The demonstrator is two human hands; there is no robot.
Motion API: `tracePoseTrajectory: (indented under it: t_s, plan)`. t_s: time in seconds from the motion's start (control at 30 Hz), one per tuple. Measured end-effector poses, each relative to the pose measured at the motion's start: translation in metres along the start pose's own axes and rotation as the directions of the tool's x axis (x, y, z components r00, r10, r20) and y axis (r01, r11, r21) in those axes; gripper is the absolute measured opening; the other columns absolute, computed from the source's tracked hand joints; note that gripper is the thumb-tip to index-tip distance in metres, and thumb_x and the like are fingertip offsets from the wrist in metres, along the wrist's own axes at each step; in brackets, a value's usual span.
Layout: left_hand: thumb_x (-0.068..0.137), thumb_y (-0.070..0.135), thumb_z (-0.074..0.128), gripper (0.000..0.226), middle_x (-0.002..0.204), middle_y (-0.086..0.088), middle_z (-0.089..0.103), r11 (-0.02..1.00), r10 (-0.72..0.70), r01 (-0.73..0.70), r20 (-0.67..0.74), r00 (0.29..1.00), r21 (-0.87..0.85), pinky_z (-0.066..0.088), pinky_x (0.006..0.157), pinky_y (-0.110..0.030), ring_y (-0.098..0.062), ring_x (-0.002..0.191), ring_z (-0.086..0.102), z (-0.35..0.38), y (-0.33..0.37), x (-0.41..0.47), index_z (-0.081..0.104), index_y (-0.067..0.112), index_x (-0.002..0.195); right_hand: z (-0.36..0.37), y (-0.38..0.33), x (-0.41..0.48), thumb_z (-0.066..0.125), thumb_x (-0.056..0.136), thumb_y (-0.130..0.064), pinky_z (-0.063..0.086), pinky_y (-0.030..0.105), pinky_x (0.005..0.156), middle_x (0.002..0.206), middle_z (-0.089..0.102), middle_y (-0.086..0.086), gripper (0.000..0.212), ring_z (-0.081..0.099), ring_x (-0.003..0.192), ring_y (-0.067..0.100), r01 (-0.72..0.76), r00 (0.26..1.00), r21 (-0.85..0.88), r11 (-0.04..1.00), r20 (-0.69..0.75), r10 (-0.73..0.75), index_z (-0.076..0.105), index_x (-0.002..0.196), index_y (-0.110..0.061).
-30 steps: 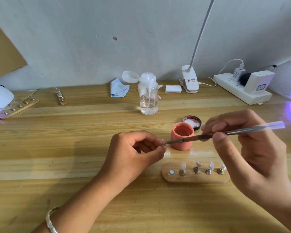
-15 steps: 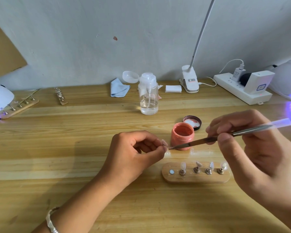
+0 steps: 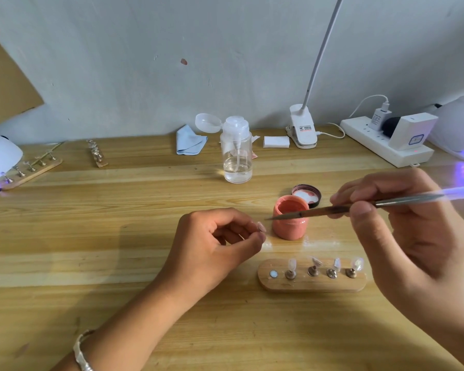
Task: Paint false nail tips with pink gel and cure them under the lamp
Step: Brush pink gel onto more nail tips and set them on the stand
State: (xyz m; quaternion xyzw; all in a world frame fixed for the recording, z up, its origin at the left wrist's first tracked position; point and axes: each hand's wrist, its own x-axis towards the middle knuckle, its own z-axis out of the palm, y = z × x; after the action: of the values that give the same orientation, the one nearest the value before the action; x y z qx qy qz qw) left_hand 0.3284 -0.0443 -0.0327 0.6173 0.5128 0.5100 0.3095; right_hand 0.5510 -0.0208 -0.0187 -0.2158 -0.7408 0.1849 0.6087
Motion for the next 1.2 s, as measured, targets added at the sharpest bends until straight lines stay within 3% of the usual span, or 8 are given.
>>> tracePoseTrajectory:
  t_s: [0.13,0.23,0.37,0.63,0.77,0.97,1.1,1.2]
  plan:
    - [0.076,0.008,0.083,0.013,0.071,0.004,0.074,1.0,-0.003,0.003,0.003,1.0,-0.02,0.051,0.056,-0.03,-0.014,0.059,0.066,-0.0001,-0.0001,-0.0001,0.077,0.019,0.076,0.0024,-0.0014,0.0006,0.055,0.1,-0.022,0.052,0.04,0.077,0.097,0.065,-0.001,0.012,0.068,0.086,0.026,-0.019,0.999,-0.013,1.0,0.044,0.02,0.056,0.106,-0.033]
    - [0.077,0.007,0.083,0.015,0.069,0.002,0.074,1.0,-0.006,0.006,-0.018,1.0,-0.027,0.051,0.054,-0.035,-0.024,0.059,0.067,0.0002,-0.0002,-0.0001,0.077,0.021,0.077,0.0021,-0.0016,0.0002,0.055,0.099,-0.021,0.051,0.041,0.074,0.096,0.065,-0.006,0.009,0.067,0.083,0.025,-0.021,0.997,0.0,1.0,0.069,0.021,0.056,0.102,-0.029]
    - [0.077,0.012,0.082,0.008,0.069,0.001,0.073,1.0,-0.002,0.002,-0.017,1.0,-0.031,0.051,0.053,-0.035,-0.028,0.06,0.067,0.0009,0.0005,0.0003,0.077,0.018,0.077,0.0002,-0.0016,-0.001,0.055,0.098,-0.018,0.051,0.046,0.072,0.092,0.064,0.005,0.01,0.065,0.082,0.028,-0.02,1.0,0.035,0.999,0.013,0.02,0.057,0.099,-0.028]
    - [0.079,0.008,0.082,0.015,0.069,0.001,0.073,0.999,0.002,-0.002,-0.005,1.0,-0.044,0.05,0.054,-0.024,-0.022,0.057,0.069,0.0002,0.0002,0.0003,0.076,0.022,0.078,0.0029,-0.0021,-0.001,0.056,0.099,-0.022,0.051,0.041,0.074,0.095,0.066,-0.005,0.008,0.068,0.083,0.026,-0.042,0.998,0.009,0.999,0.045,0.042,0.056,0.101,-0.03]
    - [0.078,0.01,0.082,0.013,0.069,0.002,0.073,0.998,0.001,-0.002,-0.007,1.0,-0.056,0.05,0.054,-0.02,-0.021,0.056,0.069,0.0001,-0.0002,0.0003,0.076,0.021,0.077,0.0007,-0.0022,-0.0015,0.055,0.099,-0.019,0.051,0.044,0.075,0.092,0.065,0.004,0.007,0.067,0.084,0.027,-0.038,0.999,0.035,0.999,0.0,0.038,0.057,0.098,-0.026]
    - [0.078,0.008,0.082,0.012,0.071,0.002,0.073,0.998,0.027,-0.027,0.001,1.0,-0.063,0.051,0.055,-0.02,-0.02,0.055,0.068,0.0006,-0.0018,0.0007,0.076,0.018,0.077,0.0043,-0.0021,-0.0006,0.056,0.099,-0.021,0.051,0.034,0.077,0.094,0.066,-0.002,0.011,0.069,0.084,0.022,-0.059,0.998,-0.002,0.998,-0.004,0.058,0.056,0.103,-0.031]
    - [0.078,0.009,0.082,0.011,0.07,0.001,0.073,0.997,0.026,-0.026,-0.003,1.0,-0.076,0.049,0.054,-0.018,-0.021,0.055,0.069,0.0,-0.0021,0.0007,0.076,0.019,0.077,0.0048,-0.0034,-0.0012,0.056,0.099,-0.02,0.052,0.037,0.077,0.095,0.067,-0.007,0.01,0.069,0.084,0.023,-0.046,0.998,0.024,0.999,0.037,0.045,0.057,0.104,-0.029]
    - [0.078,0.01,0.082,0.011,0.069,0.001,0.073,0.996,0.02,-0.02,-0.002,1.0,-0.083,0.049,0.054,-0.017,-0.02,0.055,0.069,-0.0001,-0.0019,0.0008,0.076,0.019,0.079,0.0029,-0.0035,-0.0014,0.056,0.099,-0.02,0.052,0.042,0.076,0.092,0.066,0.0,0.007,0.069,0.083,0.024,-0.058,0.998,0.06,0.996,0.0,0.058,0.058,0.102,-0.027]
